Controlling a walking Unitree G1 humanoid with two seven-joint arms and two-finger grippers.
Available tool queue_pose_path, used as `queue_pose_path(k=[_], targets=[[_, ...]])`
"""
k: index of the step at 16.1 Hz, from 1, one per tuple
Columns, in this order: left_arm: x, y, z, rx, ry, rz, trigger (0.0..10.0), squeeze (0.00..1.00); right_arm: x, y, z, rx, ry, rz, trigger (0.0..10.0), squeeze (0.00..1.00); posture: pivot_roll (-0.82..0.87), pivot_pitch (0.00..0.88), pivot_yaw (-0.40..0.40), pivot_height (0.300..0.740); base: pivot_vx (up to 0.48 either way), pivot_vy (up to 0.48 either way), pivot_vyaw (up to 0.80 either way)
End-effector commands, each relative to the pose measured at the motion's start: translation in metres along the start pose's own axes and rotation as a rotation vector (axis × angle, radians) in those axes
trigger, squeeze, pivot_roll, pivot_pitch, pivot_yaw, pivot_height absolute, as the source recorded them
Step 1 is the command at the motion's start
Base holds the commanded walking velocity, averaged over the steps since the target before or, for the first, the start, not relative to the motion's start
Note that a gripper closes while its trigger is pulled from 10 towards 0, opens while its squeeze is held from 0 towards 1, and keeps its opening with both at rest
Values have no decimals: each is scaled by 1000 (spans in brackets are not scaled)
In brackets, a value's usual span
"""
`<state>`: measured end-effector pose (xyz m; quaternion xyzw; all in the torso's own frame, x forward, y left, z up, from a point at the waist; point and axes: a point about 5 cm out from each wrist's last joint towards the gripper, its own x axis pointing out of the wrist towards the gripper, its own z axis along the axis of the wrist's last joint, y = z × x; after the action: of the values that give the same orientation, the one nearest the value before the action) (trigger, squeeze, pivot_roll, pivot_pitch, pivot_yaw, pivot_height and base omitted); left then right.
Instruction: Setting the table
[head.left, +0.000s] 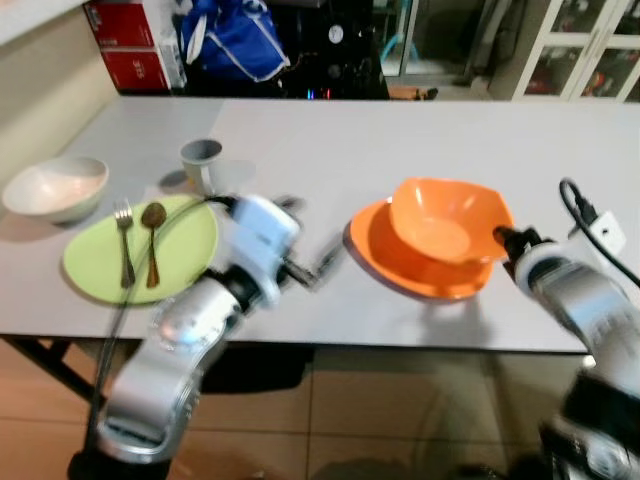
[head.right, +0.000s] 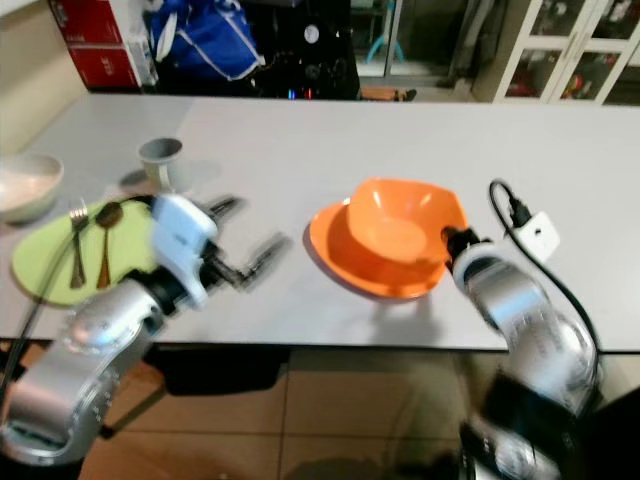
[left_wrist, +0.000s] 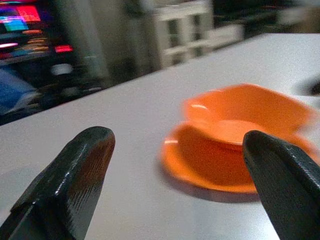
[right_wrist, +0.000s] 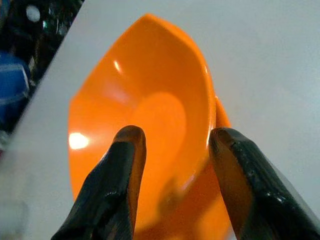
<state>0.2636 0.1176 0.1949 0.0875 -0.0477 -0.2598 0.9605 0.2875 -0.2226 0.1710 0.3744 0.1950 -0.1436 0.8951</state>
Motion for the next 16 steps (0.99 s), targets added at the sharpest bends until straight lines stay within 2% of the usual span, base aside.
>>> queue_pose_path(k=[1, 2, 3, 4, 7, 9, 10, 12, 16], targets=[[-2, 10, 4, 16, -23, 95, 10000, 0, -12, 12, 7, -89, -32, 46, 10000, 0, -19, 0, -12, 740, 0, 0, 0], [-3, 16, 5, 23, -29, 144, 10000, 0, -22, 21, 11, -145, -72, 98, 10000, 0, -28, 0, -7, 740, 0, 0, 0], [-4, 20, 4, 55, -17, 174, 10000, 0, -33, 34, 17, -246, -149, 178, 10000, 0, -38, 0, 5, 740, 0, 0, 0], [-4, 19, 5, 75, -11, 162, 10000, 0, -39, 42, 16, -294, -177, 230, 10000, 0, -36, 0, 7, 740, 0, 0, 0], [0, 18, 10, 91, -21, 169, 10000, 0, -40, 44, -2, -338, -159, 266, 10000, 0, -31, 0, 11, 740, 0, 0, 0], [2, 19, 14, 99, -31, 178, 10000, 0, -43, 51, -3, -370, -219, 313, 10000, 0, -32, 0, 10, 740, 0, 240, 0], [-1, 20, 15, 105, -34, 195, 10000, 0, -47, 60, -14, -458, -273, 416, 10000, 0, -22, 0, 4, 740, 0, 349, 0], [-5, 19, 13, 119, -28, 201, 10000, 0, -52, 58, -33, -545, -285, 476, 10000, 0, -11, 0, -5, 740, 0, 394, 0], [-4, 17, 13, 102, -27, 217, 10000, 0, -53, 57, -37, -582, -398, 525, 10000, 0, -18, 0, -1, 740, 0, 428, 0]])
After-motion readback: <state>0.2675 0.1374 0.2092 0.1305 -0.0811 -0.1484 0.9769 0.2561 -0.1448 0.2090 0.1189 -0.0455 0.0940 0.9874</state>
